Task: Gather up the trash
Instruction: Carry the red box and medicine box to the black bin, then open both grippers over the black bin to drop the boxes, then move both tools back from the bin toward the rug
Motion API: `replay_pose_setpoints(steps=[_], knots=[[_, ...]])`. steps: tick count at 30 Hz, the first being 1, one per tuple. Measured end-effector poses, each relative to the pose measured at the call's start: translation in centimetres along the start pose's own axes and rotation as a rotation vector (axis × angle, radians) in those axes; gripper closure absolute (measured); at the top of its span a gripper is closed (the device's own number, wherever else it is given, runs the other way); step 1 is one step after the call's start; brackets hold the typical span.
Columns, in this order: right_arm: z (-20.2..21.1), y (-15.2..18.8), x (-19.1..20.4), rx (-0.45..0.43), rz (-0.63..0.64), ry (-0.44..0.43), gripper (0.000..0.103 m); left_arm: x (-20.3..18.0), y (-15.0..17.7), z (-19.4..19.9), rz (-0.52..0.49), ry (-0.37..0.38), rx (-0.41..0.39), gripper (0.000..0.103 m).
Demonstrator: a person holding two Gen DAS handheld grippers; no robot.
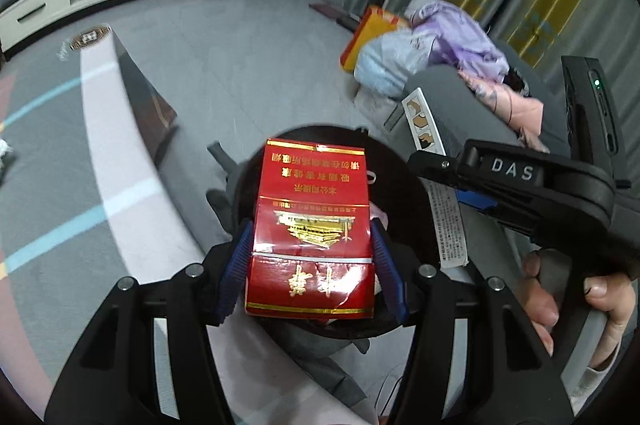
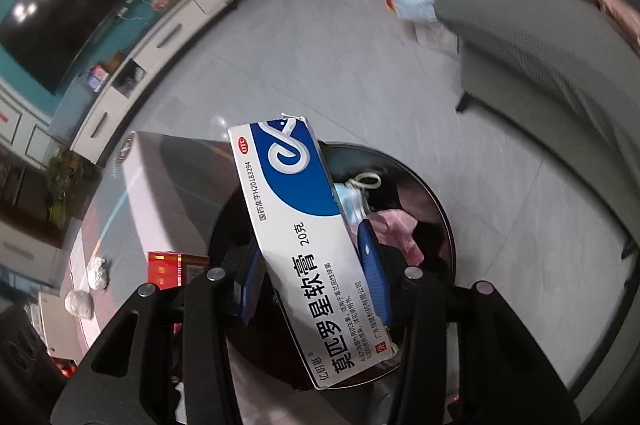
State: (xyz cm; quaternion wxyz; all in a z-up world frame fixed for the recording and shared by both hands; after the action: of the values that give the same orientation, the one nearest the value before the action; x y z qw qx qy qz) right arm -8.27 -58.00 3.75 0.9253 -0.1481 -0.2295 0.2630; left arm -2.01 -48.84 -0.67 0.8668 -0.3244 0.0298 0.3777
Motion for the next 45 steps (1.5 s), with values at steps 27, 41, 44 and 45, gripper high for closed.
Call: replay_pose_setpoints(steps=[27,41,44,45], knots=[[-3.3,0.2,-2.4,0.105,-0.065,0.073,0.037,-1.7,0.7,-3.6,-0.084,-0.033,0.052,0.02],[-0.5,-1.1,3.6,-0.104,0.047,-0.02,0.009,10.4,-2.5,8.5,0.102,-0.178,-0.161,0.005],[0.0,-1.0,6.5,-0.156,0.094,-0.067,0.003,17.2,-2.2,13.1,0.201,-0.278,-0.243,0.003],[0.2,-0.9,8.1,-0.184,0.126,-0.074,0.003,20.3,-1.8,14.9,0.256,-0.314,-0.267,0.003]])
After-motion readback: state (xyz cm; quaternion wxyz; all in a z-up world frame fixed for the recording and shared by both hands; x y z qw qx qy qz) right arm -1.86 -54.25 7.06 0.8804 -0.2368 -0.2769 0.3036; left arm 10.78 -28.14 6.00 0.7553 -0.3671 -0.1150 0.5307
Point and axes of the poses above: each gripper's, at about its wrist camera, not at the fingertips, and z roughly against the way its jaws point, x to its left, y to its underside, the point moved 9 cm from there along -z, roughly the way its jaws point, and after that the axes turned 1 degree about -y, right-handed, at the moved point
